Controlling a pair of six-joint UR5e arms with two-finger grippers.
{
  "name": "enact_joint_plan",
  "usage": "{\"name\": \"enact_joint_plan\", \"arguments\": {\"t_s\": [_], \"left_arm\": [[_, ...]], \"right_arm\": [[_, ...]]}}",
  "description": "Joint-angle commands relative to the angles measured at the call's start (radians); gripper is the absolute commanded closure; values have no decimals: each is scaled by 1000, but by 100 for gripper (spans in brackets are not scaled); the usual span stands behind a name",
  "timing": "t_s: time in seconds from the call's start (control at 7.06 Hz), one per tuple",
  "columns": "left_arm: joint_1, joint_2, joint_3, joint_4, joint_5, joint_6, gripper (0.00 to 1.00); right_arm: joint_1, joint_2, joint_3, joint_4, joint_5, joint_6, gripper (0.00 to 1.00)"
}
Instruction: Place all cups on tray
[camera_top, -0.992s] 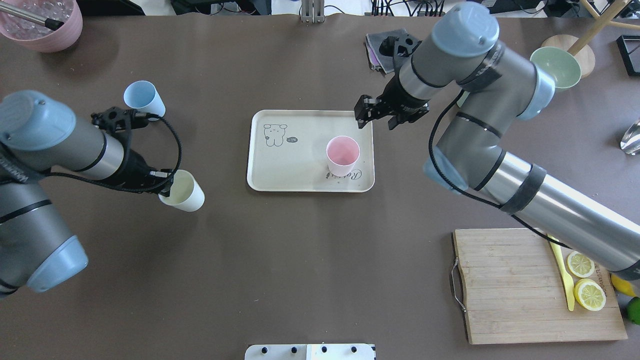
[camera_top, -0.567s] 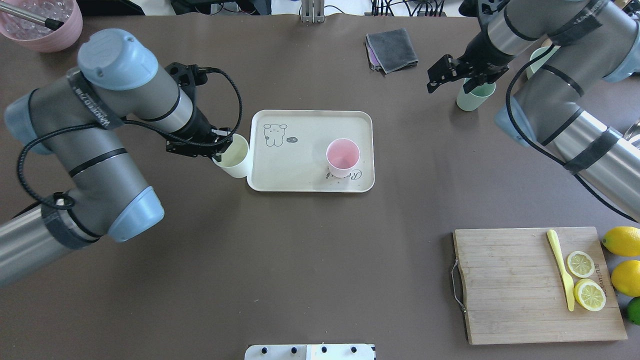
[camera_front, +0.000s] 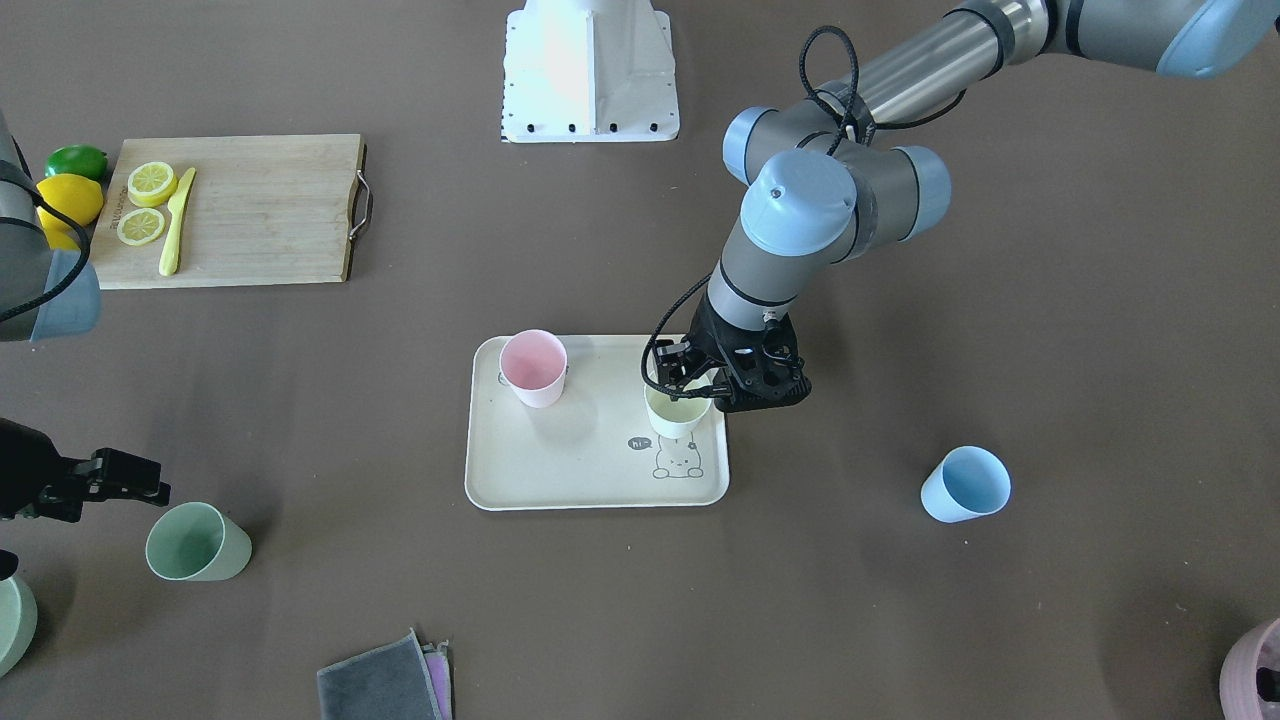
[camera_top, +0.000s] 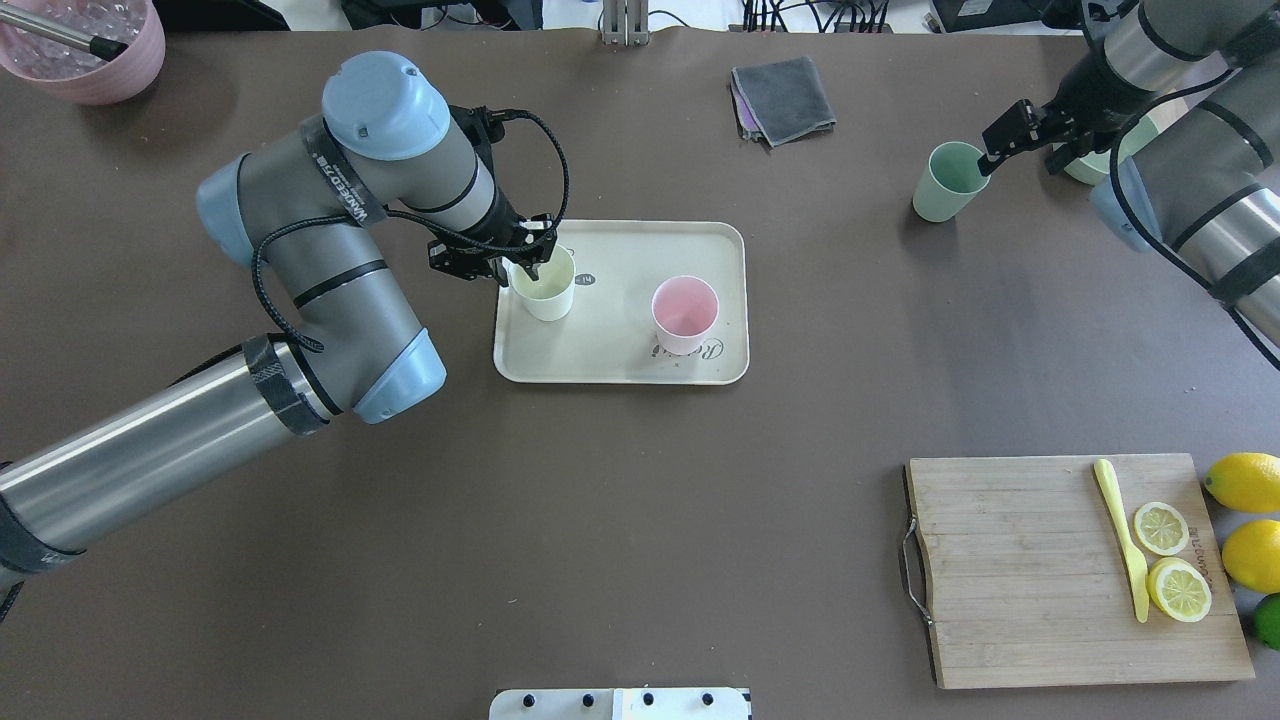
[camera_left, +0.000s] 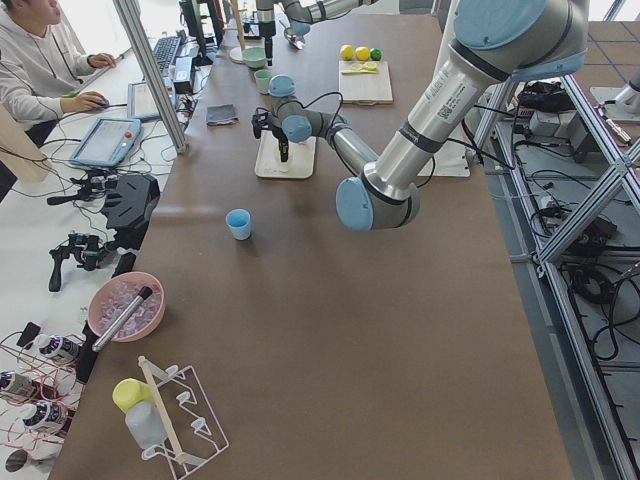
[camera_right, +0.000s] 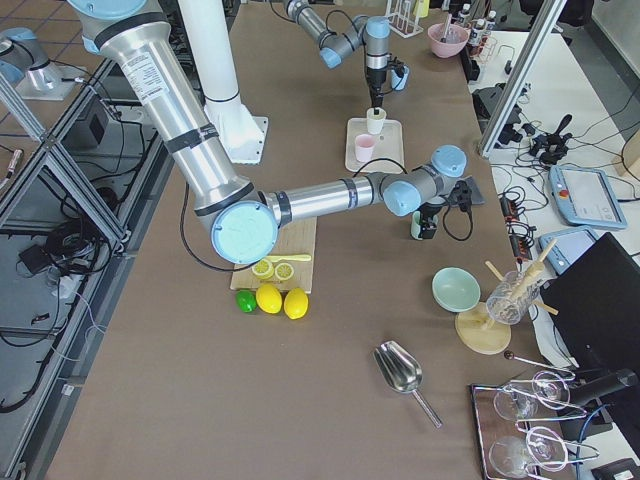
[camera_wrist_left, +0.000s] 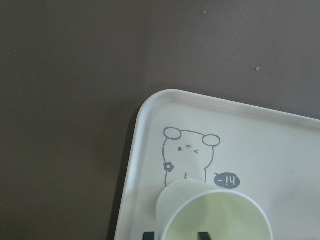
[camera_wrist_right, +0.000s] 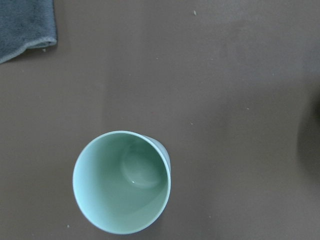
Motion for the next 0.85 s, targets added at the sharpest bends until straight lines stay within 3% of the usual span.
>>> {"name": "enact_joint_plan", "arguments": {"t_s": [0.0,0.28,0.57,0.71], "left_arm": [[4,-5,-3,3,9,-21,2],[4,4,-12,8,11,-21,2],[2,5,-25,11,20,-21,2],[1,5,-32,15,26,-21,2]], "right_arm": [[-12,36,-45,2,-15,143,10],[-25,50,-70,10,-27,193,17],[-49,64,-76,13,-98,280,17],[-58,64,-76,13,-100,294,28]]}}
